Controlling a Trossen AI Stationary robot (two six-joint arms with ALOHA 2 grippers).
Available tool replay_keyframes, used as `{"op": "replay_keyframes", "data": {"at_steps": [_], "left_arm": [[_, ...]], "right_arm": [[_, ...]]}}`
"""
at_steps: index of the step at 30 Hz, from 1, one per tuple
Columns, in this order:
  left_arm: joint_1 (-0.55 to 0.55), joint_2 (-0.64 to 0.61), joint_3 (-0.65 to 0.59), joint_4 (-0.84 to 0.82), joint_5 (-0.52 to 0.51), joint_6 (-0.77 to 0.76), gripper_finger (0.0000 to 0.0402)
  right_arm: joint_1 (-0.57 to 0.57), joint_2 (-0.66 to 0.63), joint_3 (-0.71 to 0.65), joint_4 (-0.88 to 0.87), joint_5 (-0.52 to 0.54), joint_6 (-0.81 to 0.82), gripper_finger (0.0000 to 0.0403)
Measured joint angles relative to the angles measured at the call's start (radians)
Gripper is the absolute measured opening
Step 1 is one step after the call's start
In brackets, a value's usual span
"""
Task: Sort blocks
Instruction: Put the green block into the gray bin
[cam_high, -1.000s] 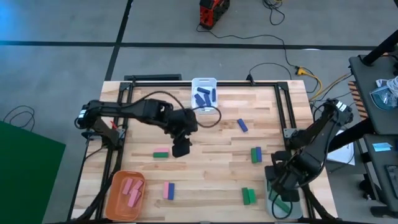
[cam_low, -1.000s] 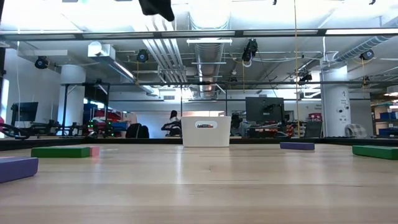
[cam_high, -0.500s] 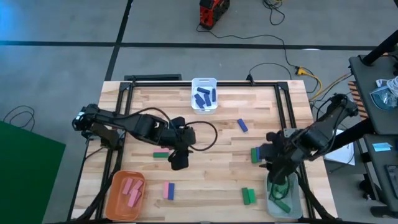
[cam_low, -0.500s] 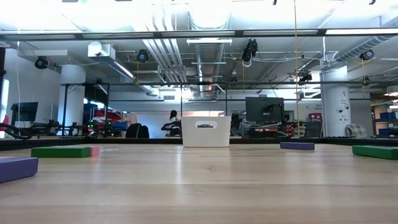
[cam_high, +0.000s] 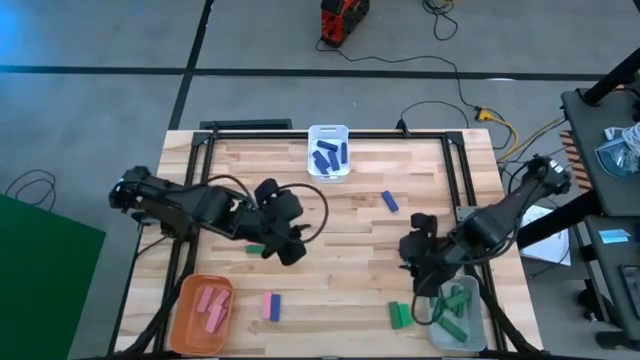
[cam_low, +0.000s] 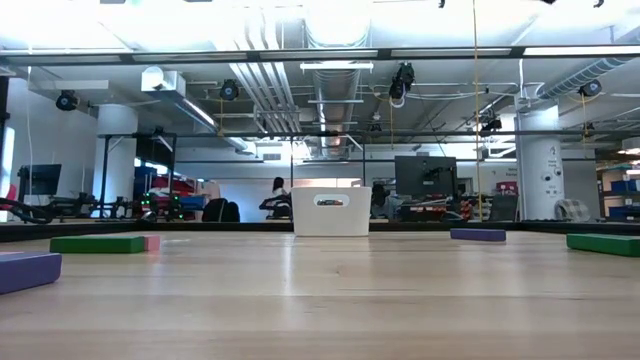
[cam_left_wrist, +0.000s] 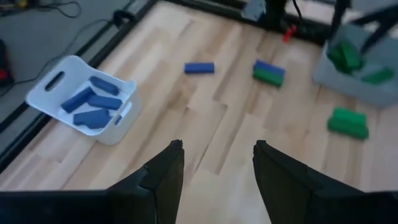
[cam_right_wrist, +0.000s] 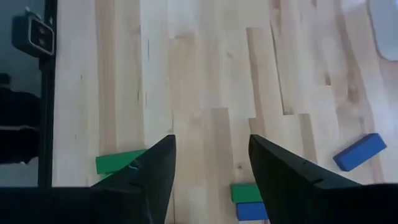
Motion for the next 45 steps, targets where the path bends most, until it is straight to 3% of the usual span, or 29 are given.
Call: {"op": "replay_keyframes", "data": {"at_steps": [9,13,21,34,45], "left_arm": [[-0.069,-0.001,0.000,-0.002,-0.153,-0.140,0.0166],[-0.074,-0.002,0.000,-0.027,-0.162,-0.139,0.0166],[-0.094,-0.014,-0.002,-0.176,-0.164,-0.140,0.0166],[-0.268,-0.083,-0.002,-0.326,-0.341,-0.293,0.0166],[-0.330,-0.077,-0.014,-0.373,-0.382,-0.382,0.0166]], "right_arm": [[0.001,0.061,0.004,0.012,-0.054,0.017,0.0263],[0.008,0.086,0.004,0.027,-0.066,0.070,0.0297],[0.039,0.210,0.006,0.083,-0.199,0.043,0.0359],[0.163,0.413,0.006,0.175,-0.269,0.077,0.0365],[0.169,0.494,0.006,0.214,-0.258,0.048,0.0365]]}}
